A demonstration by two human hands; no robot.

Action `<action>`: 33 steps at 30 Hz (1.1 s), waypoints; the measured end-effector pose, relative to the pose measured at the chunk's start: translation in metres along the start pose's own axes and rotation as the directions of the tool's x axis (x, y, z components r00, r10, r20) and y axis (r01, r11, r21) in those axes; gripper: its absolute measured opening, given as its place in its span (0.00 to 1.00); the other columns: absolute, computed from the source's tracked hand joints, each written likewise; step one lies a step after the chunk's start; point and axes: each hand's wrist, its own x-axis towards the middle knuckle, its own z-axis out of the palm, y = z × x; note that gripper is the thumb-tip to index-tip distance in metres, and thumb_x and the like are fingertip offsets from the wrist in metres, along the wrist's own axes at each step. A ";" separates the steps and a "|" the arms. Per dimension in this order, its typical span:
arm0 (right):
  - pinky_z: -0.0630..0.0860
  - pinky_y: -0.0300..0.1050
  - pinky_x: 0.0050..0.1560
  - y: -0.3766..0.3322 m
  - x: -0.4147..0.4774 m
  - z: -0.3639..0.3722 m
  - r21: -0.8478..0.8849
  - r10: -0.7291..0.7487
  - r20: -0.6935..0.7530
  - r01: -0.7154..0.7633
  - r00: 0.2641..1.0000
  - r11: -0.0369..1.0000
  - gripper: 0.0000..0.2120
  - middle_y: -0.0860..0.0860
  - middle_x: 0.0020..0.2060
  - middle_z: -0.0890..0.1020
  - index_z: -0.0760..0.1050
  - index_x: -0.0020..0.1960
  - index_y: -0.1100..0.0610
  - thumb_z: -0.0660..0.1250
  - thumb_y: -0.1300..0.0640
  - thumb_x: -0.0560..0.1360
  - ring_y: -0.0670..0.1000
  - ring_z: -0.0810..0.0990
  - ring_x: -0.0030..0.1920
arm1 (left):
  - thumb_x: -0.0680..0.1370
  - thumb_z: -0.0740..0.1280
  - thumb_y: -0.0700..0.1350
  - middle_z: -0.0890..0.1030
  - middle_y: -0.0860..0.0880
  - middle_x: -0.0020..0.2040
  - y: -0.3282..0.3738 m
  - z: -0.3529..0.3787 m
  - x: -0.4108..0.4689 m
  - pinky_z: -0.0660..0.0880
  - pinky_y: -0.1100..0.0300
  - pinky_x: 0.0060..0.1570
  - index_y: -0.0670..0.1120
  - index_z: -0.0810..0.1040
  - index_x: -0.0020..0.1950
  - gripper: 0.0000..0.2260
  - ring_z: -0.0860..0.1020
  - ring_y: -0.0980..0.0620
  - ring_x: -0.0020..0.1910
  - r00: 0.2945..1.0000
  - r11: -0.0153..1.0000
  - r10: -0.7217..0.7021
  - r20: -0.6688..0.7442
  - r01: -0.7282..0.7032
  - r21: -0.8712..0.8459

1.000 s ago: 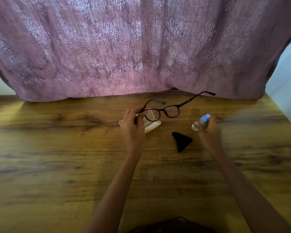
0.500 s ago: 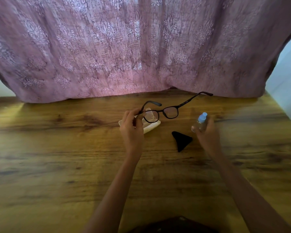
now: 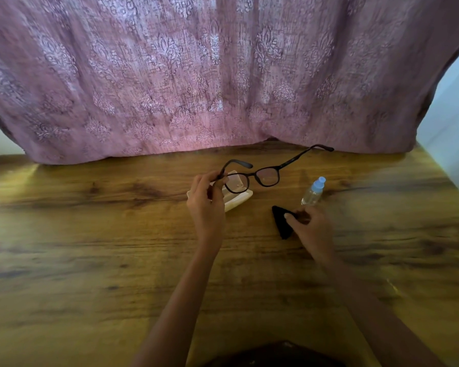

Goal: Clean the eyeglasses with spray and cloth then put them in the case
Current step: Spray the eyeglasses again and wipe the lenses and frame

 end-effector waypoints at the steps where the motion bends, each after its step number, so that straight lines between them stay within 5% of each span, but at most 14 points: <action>1: 0.71 0.34 0.40 -0.007 -0.002 -0.001 0.105 0.058 0.025 -0.060 0.998 0.993 0.07 0.50 0.48 0.79 0.76 0.48 0.53 0.72 0.53 0.74 0.48 0.78 0.49 | 0.76 0.67 0.34 0.77 0.58 0.45 0.000 0.000 0.000 0.78 0.46 0.39 0.47 0.81 0.53 0.10 0.79 0.47 0.41 1.000 1.000 0.001 -0.004 -0.001 0.000; 6: 0.80 0.53 0.52 -0.043 -0.003 -0.008 0.620 0.170 0.158 -0.231 0.973 0.750 0.03 0.56 0.47 0.83 0.76 0.44 0.56 0.69 0.58 0.76 0.56 0.82 0.53 | 0.77 0.66 0.34 0.78 0.56 0.47 0.000 0.001 -0.001 0.79 0.51 0.39 0.46 0.80 0.54 0.10 0.78 0.51 0.42 1.000 1.000 0.007 0.021 -0.007 -0.007; 11: 0.78 0.40 0.39 -0.067 0.004 -0.008 0.734 0.176 0.214 -0.277 0.961 0.620 0.08 0.52 0.46 0.85 0.76 0.52 0.57 0.70 0.57 0.75 0.49 0.85 0.47 | 0.76 0.67 0.34 0.78 0.56 0.46 0.001 0.002 -0.003 0.74 0.65 0.37 0.44 0.81 0.54 0.09 0.76 0.58 0.41 0.999 1.000 -0.011 0.043 0.011 -0.019; 13: 0.80 0.43 0.46 -0.070 0.007 -0.006 0.746 0.193 0.208 -0.283 0.959 0.603 0.15 0.54 0.49 0.85 0.76 0.57 0.60 0.73 0.58 0.73 0.51 0.85 0.49 | 0.76 0.68 0.35 0.77 0.58 0.45 0.001 0.000 -0.002 0.73 0.66 0.37 0.45 0.81 0.53 0.09 0.76 0.58 0.39 0.998 1.000 0.012 0.063 -0.012 0.000; 17: 0.78 0.48 0.58 -0.073 0.012 -0.007 0.744 0.201 0.157 -0.250 0.967 0.620 0.16 0.59 0.52 0.84 0.77 0.57 0.63 0.74 0.61 0.72 0.55 0.83 0.53 | 0.76 0.67 0.34 0.81 0.54 0.49 -0.004 -0.009 0.003 0.75 0.66 0.37 0.44 0.81 0.53 0.10 0.80 0.55 0.41 0.981 0.997 0.076 0.181 -0.078 0.001; 22: 0.80 0.43 0.52 -0.078 0.017 -0.010 0.732 0.180 0.113 -0.204 0.977 0.650 0.12 0.58 0.50 0.84 0.77 0.54 0.61 0.73 0.62 0.72 0.54 0.84 0.50 | 0.74 0.68 0.32 0.84 0.51 0.50 -0.013 -0.020 0.010 0.72 0.74 0.39 0.44 0.83 0.54 0.13 0.79 0.62 0.40 0.937 0.976 0.144 0.319 -0.188 0.111; 27: 0.79 0.40 0.49 -0.077 0.021 -0.008 0.677 0.132 0.068 -0.142 0.989 0.722 0.12 0.53 0.45 0.84 0.77 0.54 0.60 0.73 0.60 0.72 0.51 0.84 0.49 | 0.75 0.69 0.36 0.85 0.50 0.50 -0.014 -0.024 0.014 0.77 0.68 0.42 0.43 0.83 0.55 0.11 0.81 0.58 0.43 0.922 0.949 0.218 0.321 -0.276 0.149; 33: 0.77 0.33 0.46 -0.079 0.004 -0.007 0.443 -0.034 -0.179 0.111 0.983 0.890 0.07 0.43 0.43 0.82 0.79 0.52 0.52 0.71 0.57 0.75 0.41 0.81 0.47 | 0.76 0.69 0.39 0.84 0.49 0.49 -0.011 -0.023 0.015 0.80 0.60 0.42 0.42 0.83 0.55 0.09 0.82 0.56 0.42 0.912 0.937 0.268 0.311 -0.322 0.137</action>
